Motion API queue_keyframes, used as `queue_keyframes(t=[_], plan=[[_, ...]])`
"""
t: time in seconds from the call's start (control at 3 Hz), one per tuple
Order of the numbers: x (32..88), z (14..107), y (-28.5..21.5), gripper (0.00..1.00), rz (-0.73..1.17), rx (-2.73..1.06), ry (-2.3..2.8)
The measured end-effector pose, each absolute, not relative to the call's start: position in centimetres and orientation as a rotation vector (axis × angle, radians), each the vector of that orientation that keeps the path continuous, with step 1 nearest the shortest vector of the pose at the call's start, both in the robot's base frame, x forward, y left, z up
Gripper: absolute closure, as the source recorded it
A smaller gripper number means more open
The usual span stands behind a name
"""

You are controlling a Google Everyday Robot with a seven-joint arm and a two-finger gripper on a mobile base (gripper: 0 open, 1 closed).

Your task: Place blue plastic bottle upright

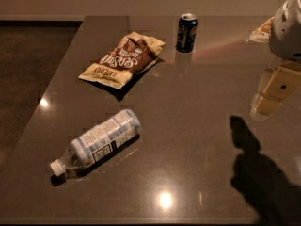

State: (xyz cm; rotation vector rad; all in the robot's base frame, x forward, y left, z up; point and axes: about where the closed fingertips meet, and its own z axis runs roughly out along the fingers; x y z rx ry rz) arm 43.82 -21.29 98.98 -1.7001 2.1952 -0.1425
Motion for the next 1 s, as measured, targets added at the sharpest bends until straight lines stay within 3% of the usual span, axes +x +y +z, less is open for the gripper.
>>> queue_keyframes(t=[0.33,1.0], plan=[[43.8,99.0,-21.2,0.0,-0.143,-1.7,2.193],[45.2,99.2,-15.6,0.0,-0.027,-1.837,2.047]])
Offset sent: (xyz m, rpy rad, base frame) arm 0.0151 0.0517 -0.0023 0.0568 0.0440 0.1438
